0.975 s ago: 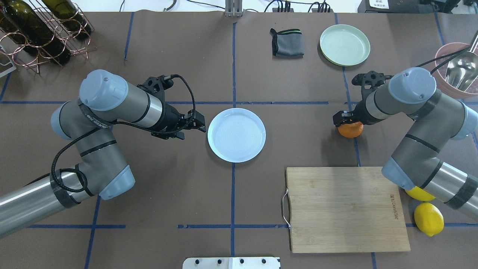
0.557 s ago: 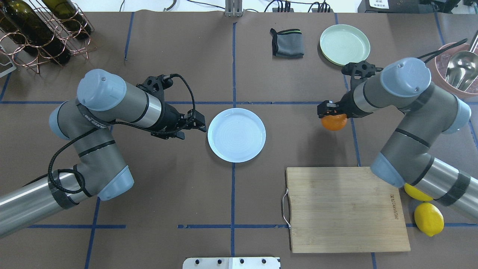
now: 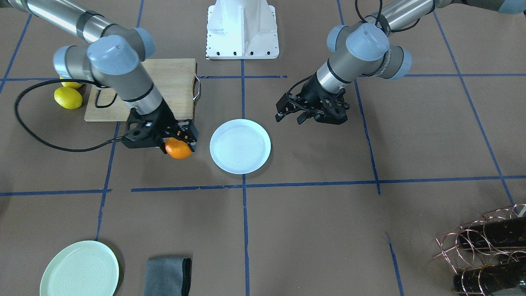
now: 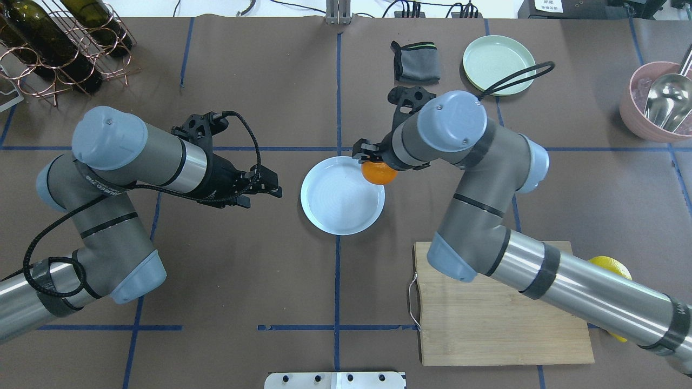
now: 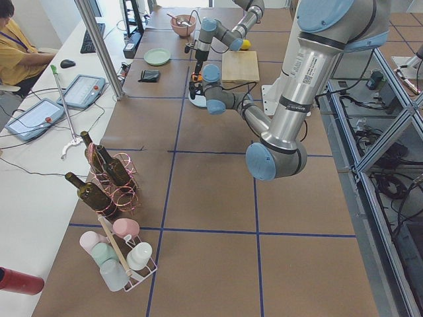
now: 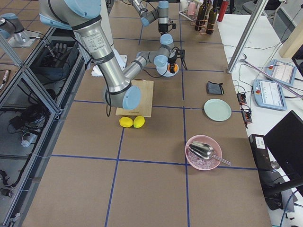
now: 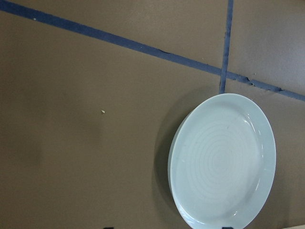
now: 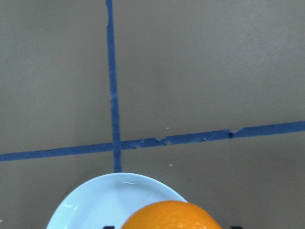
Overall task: Pick orange to plate
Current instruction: 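Lift the orange and carry it over the light blue plate with the right gripper, then lower the orange onto the plate and open the right gripper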
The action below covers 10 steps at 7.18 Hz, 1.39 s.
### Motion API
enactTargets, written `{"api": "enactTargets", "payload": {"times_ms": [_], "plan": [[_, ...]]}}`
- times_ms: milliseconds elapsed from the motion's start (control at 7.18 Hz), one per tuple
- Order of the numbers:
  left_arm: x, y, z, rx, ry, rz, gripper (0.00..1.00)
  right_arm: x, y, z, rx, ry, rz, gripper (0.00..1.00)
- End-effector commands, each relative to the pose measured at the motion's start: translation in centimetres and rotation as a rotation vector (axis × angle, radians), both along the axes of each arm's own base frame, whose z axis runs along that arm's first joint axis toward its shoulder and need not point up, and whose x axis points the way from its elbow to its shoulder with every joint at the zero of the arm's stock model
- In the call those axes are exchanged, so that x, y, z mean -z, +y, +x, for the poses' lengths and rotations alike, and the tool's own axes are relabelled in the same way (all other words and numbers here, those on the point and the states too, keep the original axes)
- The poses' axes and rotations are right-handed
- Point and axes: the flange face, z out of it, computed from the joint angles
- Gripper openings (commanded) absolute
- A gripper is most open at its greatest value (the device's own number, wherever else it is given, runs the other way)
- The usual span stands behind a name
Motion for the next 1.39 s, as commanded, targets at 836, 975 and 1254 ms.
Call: {"api": "enactTargets", "payload": {"times_ms": [836,975,1254], "plan": [[-0.6,-0.1,0.1,0.007,-0.008,-0.007,0.82,0.5,2.7,-7.4,0.019,0.046,-0.021,0.75],[-0.5,-0.1,0.0,0.009,-0.007,-0.006,0.83,0.4,2.6,-7.4,0.011,0.049,-0.018,1.00],[-0.3,0.0,-0.1,0.006,-0.002,-0.003,0.83,1.0,2.5,-7.3,0.013,0.046,-0.001,1.00]]}}
